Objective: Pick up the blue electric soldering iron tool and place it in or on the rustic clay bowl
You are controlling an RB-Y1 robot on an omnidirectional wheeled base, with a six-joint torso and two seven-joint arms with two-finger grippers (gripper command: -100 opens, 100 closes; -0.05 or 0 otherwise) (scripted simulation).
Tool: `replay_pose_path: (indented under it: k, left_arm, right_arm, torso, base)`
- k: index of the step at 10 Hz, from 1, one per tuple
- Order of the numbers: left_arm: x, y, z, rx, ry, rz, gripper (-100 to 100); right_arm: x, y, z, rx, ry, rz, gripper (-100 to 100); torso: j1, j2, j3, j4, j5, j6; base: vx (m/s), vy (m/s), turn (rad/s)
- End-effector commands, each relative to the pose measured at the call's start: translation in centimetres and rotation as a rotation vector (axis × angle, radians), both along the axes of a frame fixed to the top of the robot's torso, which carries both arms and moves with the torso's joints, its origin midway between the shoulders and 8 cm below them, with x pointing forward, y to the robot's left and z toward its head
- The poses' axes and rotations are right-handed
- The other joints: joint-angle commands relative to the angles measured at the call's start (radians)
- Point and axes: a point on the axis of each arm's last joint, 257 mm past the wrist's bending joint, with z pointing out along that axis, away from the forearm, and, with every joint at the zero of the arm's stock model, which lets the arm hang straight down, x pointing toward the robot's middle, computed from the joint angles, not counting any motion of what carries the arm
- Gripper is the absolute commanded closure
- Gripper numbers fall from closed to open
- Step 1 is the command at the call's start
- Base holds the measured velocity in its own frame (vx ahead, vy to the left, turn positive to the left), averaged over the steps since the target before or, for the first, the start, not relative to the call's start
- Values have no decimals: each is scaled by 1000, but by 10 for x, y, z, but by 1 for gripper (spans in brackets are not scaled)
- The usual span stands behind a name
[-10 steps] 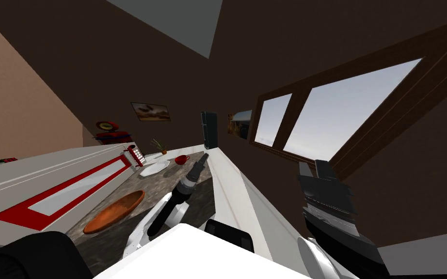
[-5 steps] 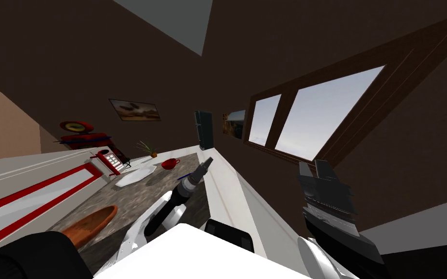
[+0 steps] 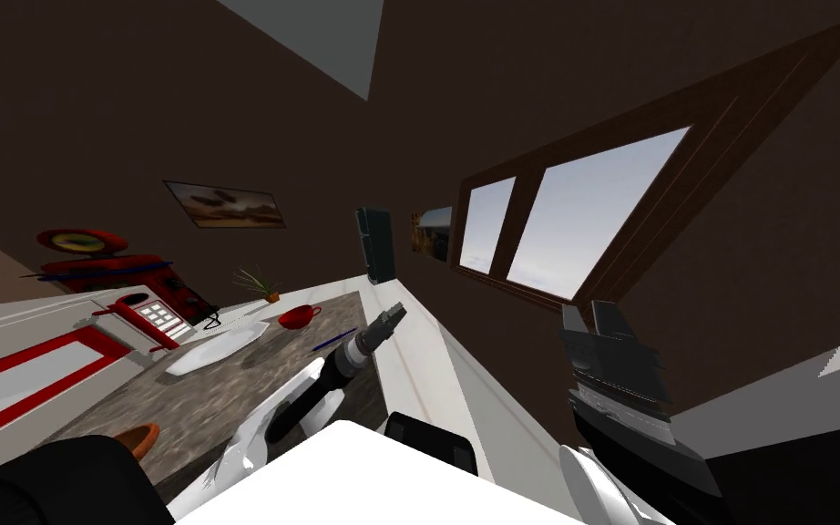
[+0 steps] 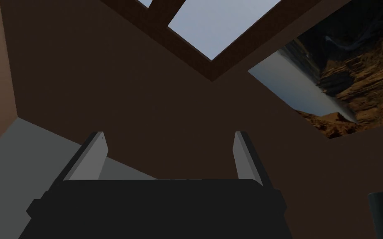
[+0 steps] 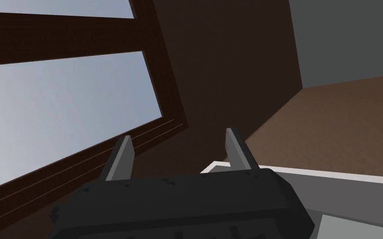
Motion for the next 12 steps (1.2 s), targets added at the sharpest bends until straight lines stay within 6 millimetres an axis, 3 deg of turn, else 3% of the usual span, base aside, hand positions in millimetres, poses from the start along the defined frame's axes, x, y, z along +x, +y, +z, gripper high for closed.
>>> replay_pose_path:
  k: [1, 4, 7, 12]
  left_arm:
    - [-3, -7, -12, 54, 18, -27, -100]
    - [-8, -10, -31, 134, 41, -64, -100]
    - [-13, -11, -63, 239, 88, -107, -100]
    - [-24, 1, -110, 405, 156, -163, -100]
  right_arm:
    - [0, 0, 0, 0, 0, 0, 0]
    - [0, 0, 0, 0, 0, 0, 0]
    - [0, 0, 0, 0, 0, 0, 0]
    - [0, 0, 0, 0, 0, 0, 0]
  torso:
    - [0, 0, 0, 0, 0, 0]
    - [-1, 0, 0, 0, 0, 0]
    - [1, 1, 0, 0, 0, 0]
    - [3, 0, 0, 0, 1, 0]
  base:
    - [68, -56, -153]
    - [57, -48, -83]
    - [68, -40, -106]
    - [64, -14, -71]
